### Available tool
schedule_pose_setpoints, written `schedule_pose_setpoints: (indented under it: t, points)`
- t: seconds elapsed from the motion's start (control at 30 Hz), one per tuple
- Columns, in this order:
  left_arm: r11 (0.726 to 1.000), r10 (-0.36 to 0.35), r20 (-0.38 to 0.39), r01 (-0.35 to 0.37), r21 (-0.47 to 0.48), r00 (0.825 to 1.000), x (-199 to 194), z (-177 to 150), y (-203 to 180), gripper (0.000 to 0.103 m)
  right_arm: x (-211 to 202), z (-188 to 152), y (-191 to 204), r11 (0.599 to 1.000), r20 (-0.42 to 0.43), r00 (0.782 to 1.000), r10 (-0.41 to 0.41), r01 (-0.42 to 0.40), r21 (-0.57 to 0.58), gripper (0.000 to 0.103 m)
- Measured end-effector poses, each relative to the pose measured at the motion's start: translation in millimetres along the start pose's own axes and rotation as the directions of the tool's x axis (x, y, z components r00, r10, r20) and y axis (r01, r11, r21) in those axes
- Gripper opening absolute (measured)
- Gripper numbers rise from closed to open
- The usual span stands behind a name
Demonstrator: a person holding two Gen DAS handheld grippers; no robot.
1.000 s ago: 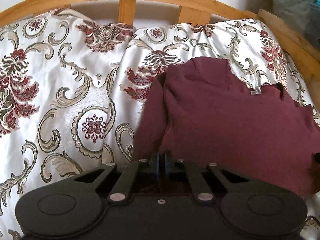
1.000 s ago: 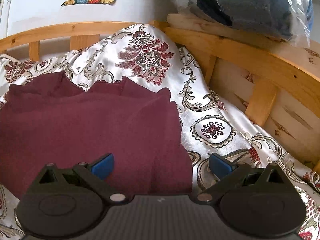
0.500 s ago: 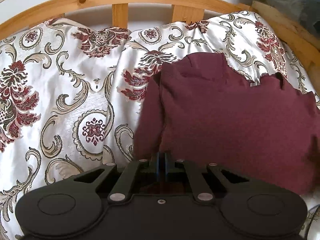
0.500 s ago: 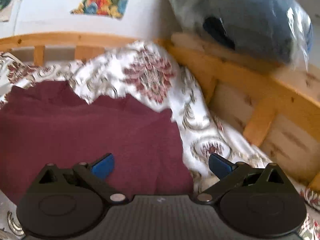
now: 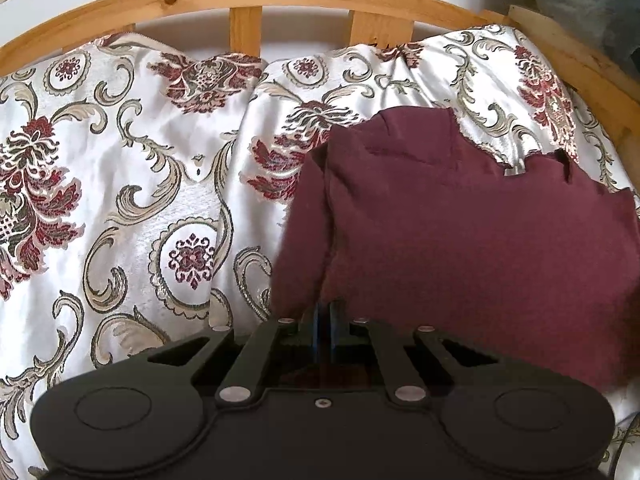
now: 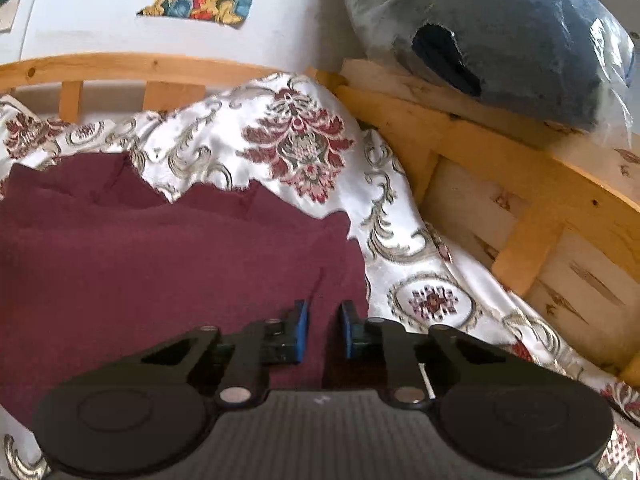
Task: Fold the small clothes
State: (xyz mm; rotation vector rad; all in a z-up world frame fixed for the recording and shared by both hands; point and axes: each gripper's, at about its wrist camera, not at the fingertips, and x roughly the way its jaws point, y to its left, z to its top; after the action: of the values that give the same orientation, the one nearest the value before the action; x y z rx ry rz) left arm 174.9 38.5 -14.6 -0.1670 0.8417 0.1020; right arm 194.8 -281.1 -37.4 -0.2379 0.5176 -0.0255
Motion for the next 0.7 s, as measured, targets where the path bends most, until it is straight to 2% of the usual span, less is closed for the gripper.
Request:
schedule_pose_setpoints:
  t: [0.13, 0.27, 0.33, 0.37, 0.43, 0.5, 0.63, 0.7]
  points:
    - [1.000, 0.006, -0.019, -0.007, -0.026, 1.000, 5.1, 1.6, 5.0, 0.005, -0.6, -2.0, -0.2, 1.000, -0.043, 0.999, -0.004, 0.004, 0.005, 0.018]
    - [0.999, 0.015, -0.039, -0.017, -0.038, 0.999, 10.7, 3.5, 8.2, 0.007, -0.2, -4.0, 2.4, 1.000, -0.039, 0.999, -0.014, 0.014, 0.001, 0.021]
    - [1.000, 0.010, -0.045, -0.011, -0.028, 0.999, 10.4, 2.5, 6.7, 0.012, -1.7, -4.8, 1.7, 1.000, -0.028, 1.000, -0.011, 0.011, 0.008, 0.034]
    - [1.000, 0.005, -0.047, -0.006, -0.026, 0.999, 8.9, 2.0, 5.8, 0.018, -2.6, -4.3, 1.1, 1.000, -0.022, 1.000, -0.011, 0.012, 0.010, 0.040]
    - [1.000, -0.002, -0.042, 0.001, -0.026, 0.999, 4.8, 1.6, 4.9, 0.023, -5.3, -2.8, -0.6, 1.000, -0.005, 1.000, -0.011, 0.011, 0.019, 0.064]
    - [1.000, -0.008, -0.032, 0.007, -0.025, 0.999, 1.4, 1.5, 5.7, 0.033, -7.6, -1.9, -2.2, 0.999, 0.011, 1.000, -0.011, 0.010, 0.030, 0.076]
    - [1.000, -0.013, -0.001, 0.013, -0.028, 1.000, -1.2, 5.3, 7.1, 0.036, -10.5, -0.8, 1.9, 1.000, 0.042, 0.999, -0.010, 0.010, 0.010, 0.090]
    - [1.000, -0.006, 0.030, 0.006, -0.018, 1.000, 1.0, 13.5, 4.9, 0.042, -11.2, -1.0, 6.5, 1.000, 0.053, 0.999, -0.009, 0.010, -0.009, 0.095]
